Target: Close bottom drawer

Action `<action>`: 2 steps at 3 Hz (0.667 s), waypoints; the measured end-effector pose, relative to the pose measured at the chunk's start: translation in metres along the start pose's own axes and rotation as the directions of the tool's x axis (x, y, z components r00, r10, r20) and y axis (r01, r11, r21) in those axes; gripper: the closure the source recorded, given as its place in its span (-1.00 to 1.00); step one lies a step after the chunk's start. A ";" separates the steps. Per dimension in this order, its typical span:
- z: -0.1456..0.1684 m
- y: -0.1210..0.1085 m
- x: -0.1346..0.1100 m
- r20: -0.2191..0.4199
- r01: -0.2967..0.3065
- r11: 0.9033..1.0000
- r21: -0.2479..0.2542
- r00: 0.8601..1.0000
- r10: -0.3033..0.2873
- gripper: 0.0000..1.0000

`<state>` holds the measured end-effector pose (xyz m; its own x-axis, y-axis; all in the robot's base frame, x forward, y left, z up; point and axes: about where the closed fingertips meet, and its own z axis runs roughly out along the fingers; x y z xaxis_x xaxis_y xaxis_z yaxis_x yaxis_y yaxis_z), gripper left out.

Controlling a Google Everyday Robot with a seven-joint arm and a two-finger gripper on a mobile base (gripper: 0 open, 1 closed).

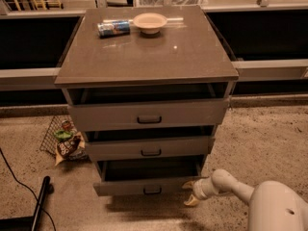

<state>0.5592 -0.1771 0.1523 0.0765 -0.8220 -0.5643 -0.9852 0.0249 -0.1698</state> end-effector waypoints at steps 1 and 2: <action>0.000 0.000 0.000 0.000 0.000 1.000 0.000 1.000 0.000 -0.60; 0.000 0.000 0.000 0.000 0.000 1.000 0.000 1.000 0.000 -1.00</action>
Offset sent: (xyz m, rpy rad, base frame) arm 0.0000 0.0000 0.0000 0.0000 0.0000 0.0000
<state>0.5591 -0.1770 0.1522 0.0765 -0.8219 -0.5645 -0.9852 0.0248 -0.1696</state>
